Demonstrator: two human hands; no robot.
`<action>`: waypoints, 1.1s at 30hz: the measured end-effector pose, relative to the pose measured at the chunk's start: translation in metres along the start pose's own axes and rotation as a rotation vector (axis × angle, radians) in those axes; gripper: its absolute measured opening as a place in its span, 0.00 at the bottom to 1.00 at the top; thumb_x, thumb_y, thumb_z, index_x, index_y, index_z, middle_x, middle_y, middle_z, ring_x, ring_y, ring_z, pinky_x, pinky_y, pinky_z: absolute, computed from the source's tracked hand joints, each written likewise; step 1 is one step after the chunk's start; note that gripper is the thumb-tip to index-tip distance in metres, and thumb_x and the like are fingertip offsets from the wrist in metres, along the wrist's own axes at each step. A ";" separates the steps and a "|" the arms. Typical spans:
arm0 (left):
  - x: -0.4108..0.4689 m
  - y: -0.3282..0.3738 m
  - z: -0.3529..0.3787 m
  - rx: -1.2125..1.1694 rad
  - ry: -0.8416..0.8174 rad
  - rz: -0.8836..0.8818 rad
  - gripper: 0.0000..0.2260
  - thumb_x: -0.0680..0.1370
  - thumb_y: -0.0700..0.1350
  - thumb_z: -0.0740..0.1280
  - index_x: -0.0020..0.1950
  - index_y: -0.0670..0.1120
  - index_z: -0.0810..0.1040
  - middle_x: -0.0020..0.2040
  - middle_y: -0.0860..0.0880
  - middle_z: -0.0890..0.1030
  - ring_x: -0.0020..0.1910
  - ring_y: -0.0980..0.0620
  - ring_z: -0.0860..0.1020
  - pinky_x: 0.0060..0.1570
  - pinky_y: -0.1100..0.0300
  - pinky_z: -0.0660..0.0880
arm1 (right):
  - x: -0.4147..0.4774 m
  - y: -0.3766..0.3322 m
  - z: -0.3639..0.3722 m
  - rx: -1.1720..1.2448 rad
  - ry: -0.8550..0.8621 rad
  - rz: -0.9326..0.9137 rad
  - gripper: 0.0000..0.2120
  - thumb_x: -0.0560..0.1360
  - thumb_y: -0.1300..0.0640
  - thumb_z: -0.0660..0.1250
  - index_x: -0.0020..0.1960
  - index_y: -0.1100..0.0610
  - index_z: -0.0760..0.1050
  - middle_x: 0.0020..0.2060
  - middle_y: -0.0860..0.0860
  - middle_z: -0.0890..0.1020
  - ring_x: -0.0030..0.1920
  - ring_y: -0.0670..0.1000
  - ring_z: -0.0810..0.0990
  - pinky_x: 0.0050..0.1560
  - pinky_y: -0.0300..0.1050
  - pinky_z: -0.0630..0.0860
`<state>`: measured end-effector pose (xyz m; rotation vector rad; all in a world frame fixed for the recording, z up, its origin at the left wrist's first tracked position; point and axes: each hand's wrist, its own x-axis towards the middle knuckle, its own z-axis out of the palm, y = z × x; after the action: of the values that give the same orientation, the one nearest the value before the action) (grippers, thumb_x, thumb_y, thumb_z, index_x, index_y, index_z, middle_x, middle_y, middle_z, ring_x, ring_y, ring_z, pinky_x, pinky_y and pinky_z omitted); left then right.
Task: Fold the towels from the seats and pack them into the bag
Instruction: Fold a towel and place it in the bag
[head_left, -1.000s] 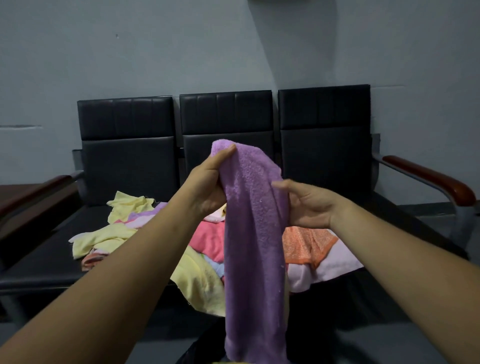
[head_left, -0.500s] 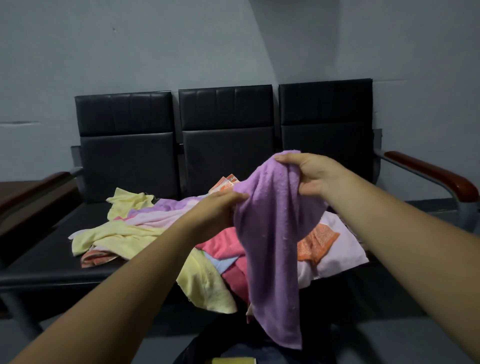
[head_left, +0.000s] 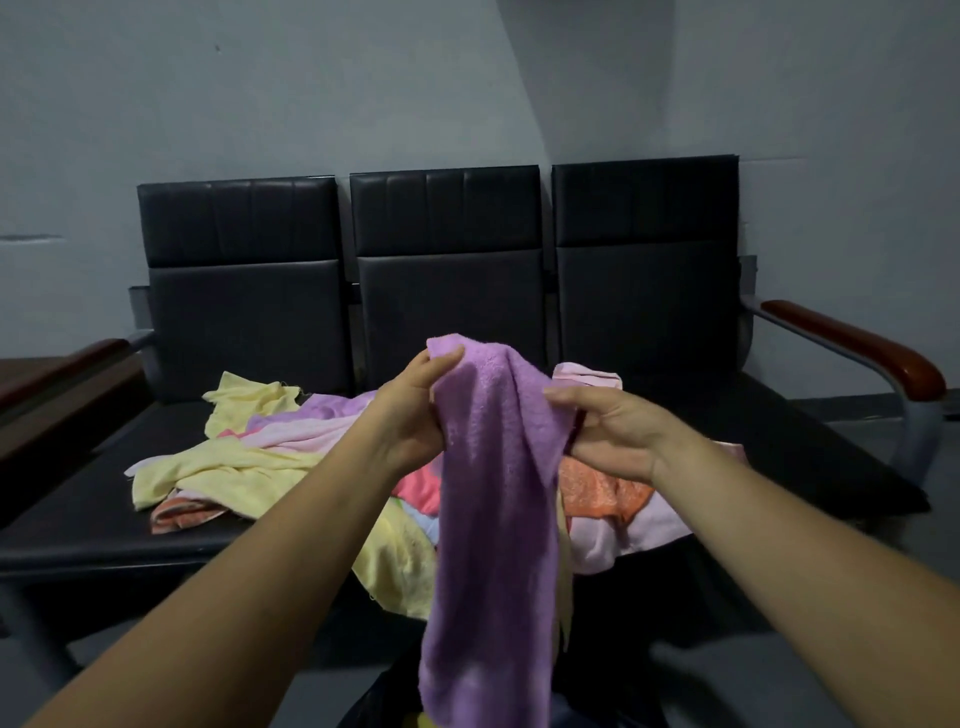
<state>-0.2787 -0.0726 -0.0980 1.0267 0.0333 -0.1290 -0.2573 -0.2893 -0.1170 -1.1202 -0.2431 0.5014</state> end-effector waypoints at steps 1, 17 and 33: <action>0.000 -0.001 -0.002 0.052 -0.026 0.043 0.12 0.79 0.39 0.68 0.62 0.43 0.78 0.48 0.44 0.84 0.44 0.49 0.83 0.44 0.55 0.82 | 0.001 0.006 0.001 -0.089 0.005 0.009 0.07 0.76 0.64 0.68 0.51 0.58 0.83 0.48 0.55 0.84 0.51 0.54 0.82 0.58 0.55 0.78; -0.004 -0.003 -0.027 0.456 0.284 0.079 0.14 0.77 0.48 0.73 0.53 0.36 0.84 0.49 0.36 0.84 0.44 0.45 0.81 0.42 0.54 0.82 | 0.006 -0.004 0.009 0.051 0.303 -0.017 0.14 0.80 0.63 0.68 0.36 0.61 0.85 0.44 0.58 0.86 0.44 0.52 0.86 0.50 0.46 0.83; -0.012 0.011 -0.029 0.788 0.272 0.241 0.06 0.81 0.46 0.69 0.52 0.45 0.84 0.51 0.42 0.85 0.49 0.44 0.84 0.51 0.47 0.83 | 0.008 -0.005 -0.002 -0.177 0.362 -0.138 0.15 0.78 0.61 0.71 0.60 0.69 0.78 0.47 0.58 0.85 0.46 0.52 0.84 0.48 0.48 0.82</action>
<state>-0.2886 -0.0414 -0.1026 1.8201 0.1111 0.2406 -0.2477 -0.2890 -0.1136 -1.3336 -0.0477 0.1507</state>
